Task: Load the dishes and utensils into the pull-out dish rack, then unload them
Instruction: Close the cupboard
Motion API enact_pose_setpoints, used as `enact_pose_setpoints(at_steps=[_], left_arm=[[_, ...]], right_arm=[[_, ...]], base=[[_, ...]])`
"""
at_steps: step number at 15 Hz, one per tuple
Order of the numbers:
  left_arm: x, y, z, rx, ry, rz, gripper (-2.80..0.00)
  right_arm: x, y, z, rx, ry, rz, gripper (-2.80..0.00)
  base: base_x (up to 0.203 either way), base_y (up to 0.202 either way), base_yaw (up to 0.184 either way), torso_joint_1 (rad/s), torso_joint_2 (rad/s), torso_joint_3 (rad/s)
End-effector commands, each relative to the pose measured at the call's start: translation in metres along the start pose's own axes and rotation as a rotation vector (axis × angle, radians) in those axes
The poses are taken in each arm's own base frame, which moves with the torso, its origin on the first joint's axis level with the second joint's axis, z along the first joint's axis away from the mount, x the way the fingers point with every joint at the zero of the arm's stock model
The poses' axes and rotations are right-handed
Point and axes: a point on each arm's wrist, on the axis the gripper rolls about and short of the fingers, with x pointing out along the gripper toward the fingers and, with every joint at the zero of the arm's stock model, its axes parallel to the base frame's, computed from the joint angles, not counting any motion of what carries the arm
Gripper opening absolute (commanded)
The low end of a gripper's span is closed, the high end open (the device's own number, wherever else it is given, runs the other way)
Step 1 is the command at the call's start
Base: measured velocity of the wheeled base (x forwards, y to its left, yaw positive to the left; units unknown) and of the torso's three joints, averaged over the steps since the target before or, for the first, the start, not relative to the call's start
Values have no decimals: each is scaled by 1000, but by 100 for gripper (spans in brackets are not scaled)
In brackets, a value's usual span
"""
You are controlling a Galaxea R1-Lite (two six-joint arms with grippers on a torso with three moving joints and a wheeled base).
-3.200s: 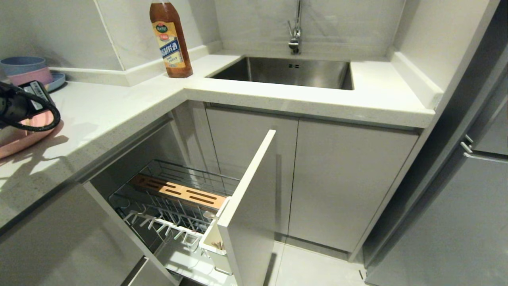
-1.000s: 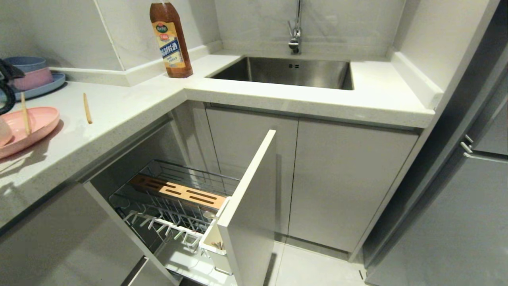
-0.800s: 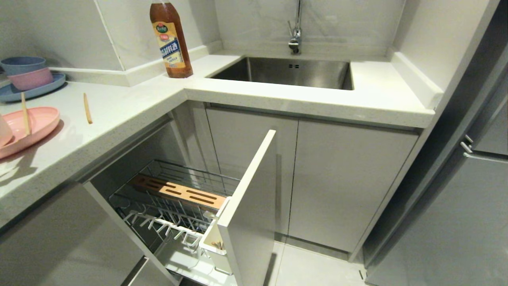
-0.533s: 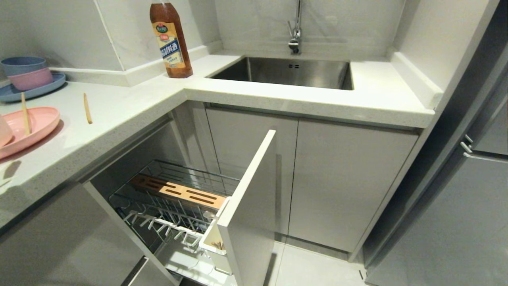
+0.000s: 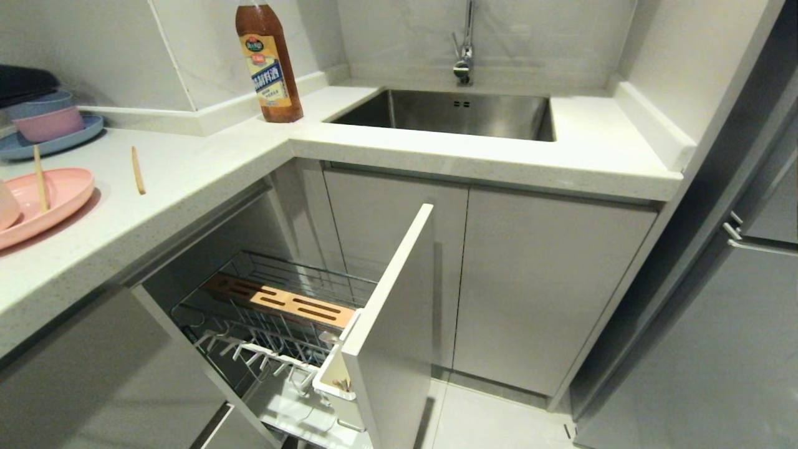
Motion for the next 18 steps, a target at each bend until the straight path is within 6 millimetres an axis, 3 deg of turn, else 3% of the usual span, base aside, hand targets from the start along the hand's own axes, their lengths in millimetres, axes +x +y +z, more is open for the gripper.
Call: enact_pose_setpoints(at_steps=[1,3,8,10,15,18], left_arm=[[15,-17,1,-2,57,-142,-280],[30,-30,-5,2,189,-276,-280],[75,-56,-45,-15,593,-566,-280],[94,-75,-71,-3,750,-616,-280],[126,-111,-135,44,1030,-606,-280],[145,-128,-169,74,1096,-494,-280]], right_arm=[[0,0,0,0,2,1,-280],[0,0,-1,0,4,1,-280],[0,0,0,0,2,1,-280],[0,0,-1,0,3,1,-280],[0,0,-1,0,3,1,-280],[0,0,-1,0,2,0,-280]], base=[[0,0,0,0,0,0],[0,0,0,0,0,0],[0,0,0,0,0,0],[0,0,0,0,0,0],[0,0,0,0,0,0],[0,0,0,0,0,0]])
